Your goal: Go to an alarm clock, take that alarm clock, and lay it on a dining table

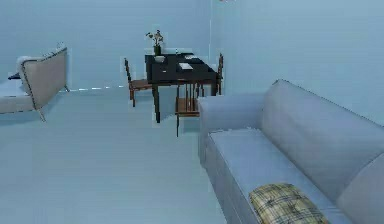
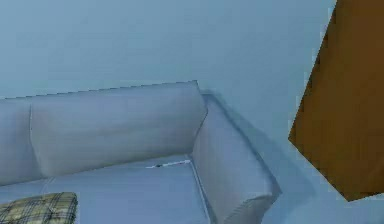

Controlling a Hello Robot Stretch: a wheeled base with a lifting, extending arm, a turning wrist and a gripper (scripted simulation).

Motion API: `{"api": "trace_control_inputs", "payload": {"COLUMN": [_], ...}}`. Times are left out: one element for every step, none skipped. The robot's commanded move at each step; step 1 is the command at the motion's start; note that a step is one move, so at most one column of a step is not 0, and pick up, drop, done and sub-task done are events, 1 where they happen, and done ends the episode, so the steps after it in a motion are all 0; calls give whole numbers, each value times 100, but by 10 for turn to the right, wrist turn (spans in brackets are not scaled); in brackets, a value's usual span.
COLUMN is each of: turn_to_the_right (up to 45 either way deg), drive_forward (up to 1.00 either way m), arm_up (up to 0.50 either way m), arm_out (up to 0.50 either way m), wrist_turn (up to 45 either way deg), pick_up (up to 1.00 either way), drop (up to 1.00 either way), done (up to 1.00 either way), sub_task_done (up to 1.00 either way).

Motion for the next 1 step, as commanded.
{"api": "trace_control_inputs", "payload": {"turn_to_the_right": [-300], "drive_forward": [0], "arm_up": [0], "arm_out": [0], "wrist_turn": [0], "pick_up": [0], "drop": [0], "done": [0], "sub_task_done": [0]}}
